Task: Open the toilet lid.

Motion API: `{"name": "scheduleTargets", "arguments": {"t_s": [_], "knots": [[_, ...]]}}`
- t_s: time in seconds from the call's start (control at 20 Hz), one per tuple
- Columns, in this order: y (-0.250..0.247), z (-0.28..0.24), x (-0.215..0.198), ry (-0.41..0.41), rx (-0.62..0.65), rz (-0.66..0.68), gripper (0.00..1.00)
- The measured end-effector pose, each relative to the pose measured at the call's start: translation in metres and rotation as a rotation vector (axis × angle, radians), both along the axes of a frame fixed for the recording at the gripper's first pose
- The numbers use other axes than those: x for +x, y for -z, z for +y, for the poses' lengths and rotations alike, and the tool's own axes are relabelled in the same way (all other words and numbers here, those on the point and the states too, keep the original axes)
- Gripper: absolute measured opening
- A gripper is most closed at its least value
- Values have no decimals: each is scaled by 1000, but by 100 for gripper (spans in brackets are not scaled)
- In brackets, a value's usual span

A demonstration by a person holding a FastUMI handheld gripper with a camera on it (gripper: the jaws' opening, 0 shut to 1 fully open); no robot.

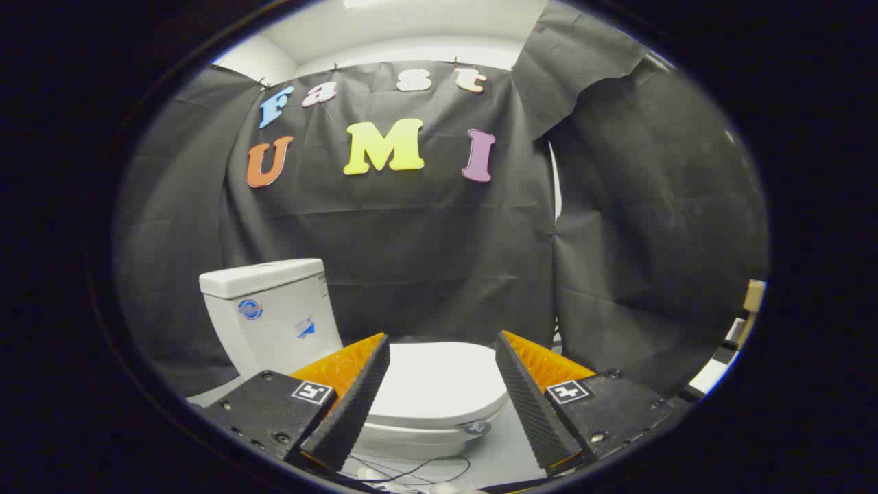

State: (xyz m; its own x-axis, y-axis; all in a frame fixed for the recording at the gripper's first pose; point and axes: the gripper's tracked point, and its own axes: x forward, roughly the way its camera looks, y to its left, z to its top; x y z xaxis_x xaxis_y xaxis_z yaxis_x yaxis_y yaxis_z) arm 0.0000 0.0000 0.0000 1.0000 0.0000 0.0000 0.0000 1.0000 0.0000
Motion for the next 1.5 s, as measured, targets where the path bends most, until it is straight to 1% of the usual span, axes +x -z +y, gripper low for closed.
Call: {"name": "scheduleTargets", "arguments": {"t_s": [0.7,0.9,1.2,1.5], "knots": [[-8,10,4,-21,-12,-4,98],[-16,3,23,-13,-17,-7,98],[-20,-27,54,0,56,15,99],[13,-71,83,6,174,104,98]]}}
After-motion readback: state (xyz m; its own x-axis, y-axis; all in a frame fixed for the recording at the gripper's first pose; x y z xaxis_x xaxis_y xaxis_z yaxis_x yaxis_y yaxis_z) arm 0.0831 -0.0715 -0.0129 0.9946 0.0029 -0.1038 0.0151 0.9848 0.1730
